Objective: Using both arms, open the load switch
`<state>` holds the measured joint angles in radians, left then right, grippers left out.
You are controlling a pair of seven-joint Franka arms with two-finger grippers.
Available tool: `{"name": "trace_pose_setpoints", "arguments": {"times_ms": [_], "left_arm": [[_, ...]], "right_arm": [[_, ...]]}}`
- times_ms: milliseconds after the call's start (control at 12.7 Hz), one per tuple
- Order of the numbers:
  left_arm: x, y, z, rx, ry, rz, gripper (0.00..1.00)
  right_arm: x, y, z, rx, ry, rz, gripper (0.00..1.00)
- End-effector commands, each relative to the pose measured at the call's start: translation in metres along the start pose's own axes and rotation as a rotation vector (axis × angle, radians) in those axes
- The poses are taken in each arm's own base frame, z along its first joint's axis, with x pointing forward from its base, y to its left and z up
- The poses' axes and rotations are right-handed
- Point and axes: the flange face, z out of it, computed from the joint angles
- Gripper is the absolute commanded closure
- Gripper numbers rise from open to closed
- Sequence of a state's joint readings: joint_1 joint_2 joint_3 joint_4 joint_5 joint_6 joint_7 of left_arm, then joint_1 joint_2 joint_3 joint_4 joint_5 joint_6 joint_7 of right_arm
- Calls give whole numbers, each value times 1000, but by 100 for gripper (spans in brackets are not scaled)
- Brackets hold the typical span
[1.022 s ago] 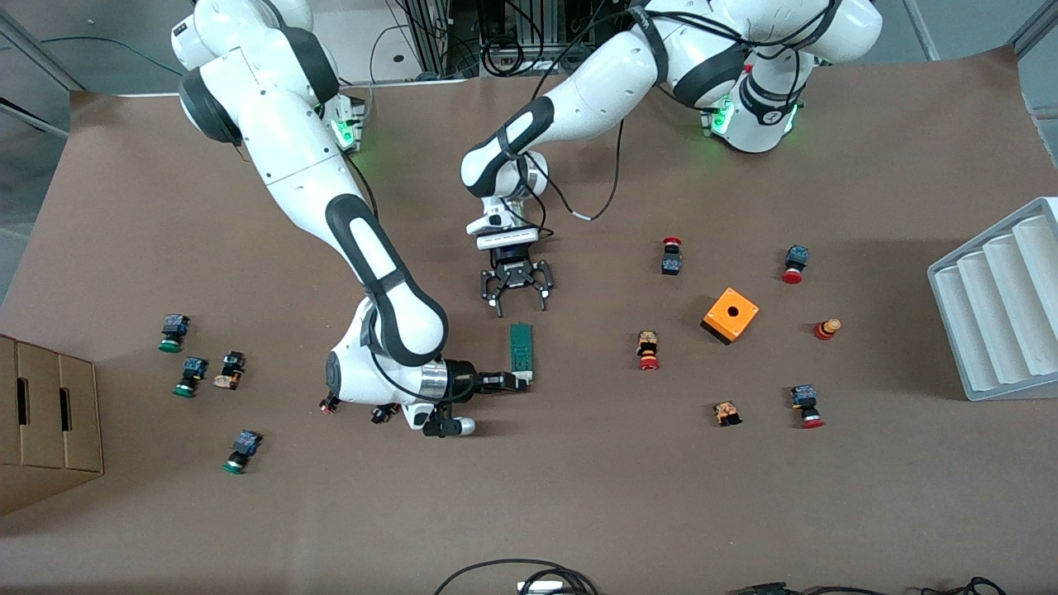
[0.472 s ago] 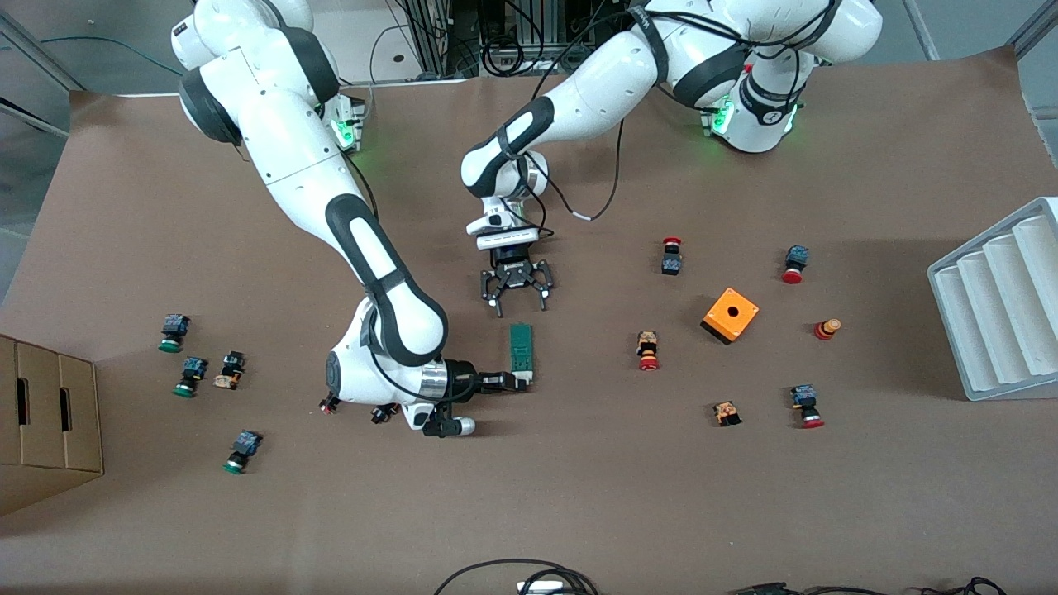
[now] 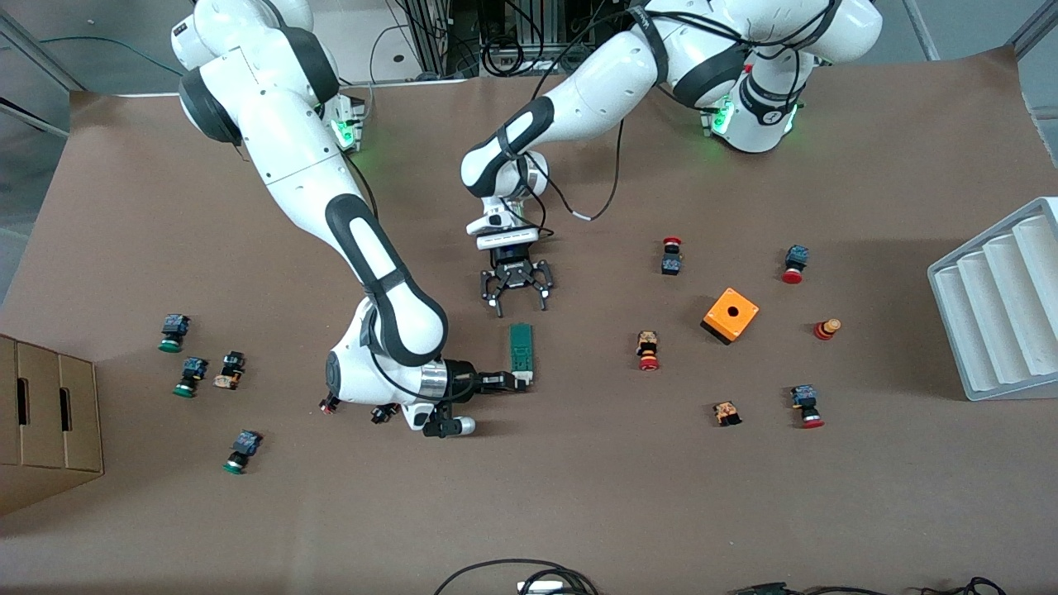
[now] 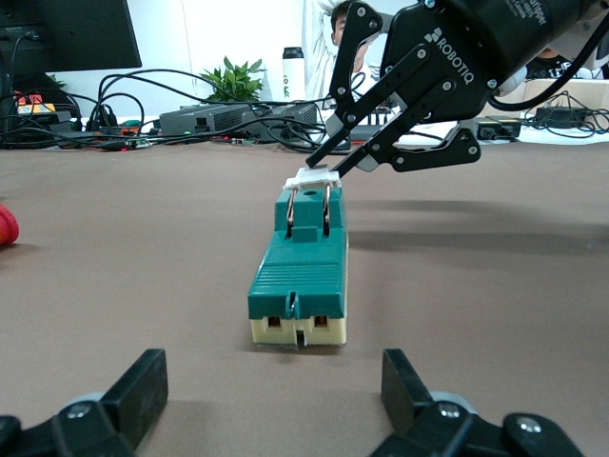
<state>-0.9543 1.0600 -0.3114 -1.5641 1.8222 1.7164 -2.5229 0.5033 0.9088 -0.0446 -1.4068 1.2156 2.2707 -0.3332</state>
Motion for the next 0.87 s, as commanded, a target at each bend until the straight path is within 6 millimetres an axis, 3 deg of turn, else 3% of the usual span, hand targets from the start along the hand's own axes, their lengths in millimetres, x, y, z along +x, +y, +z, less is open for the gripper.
{"name": "trace_pose_setpoints", "arguments": {"times_ms": [0, 787], "left_arm": [[-23, 2, -1, -8, -20, 10, 0], [-23, 2, -1, -8, -20, 10, 0]], "right_arm": [[-9, -16, 7, 39, -7, 5, 87], [-12, -18, 4, 42, -11, 11, 89]]}}
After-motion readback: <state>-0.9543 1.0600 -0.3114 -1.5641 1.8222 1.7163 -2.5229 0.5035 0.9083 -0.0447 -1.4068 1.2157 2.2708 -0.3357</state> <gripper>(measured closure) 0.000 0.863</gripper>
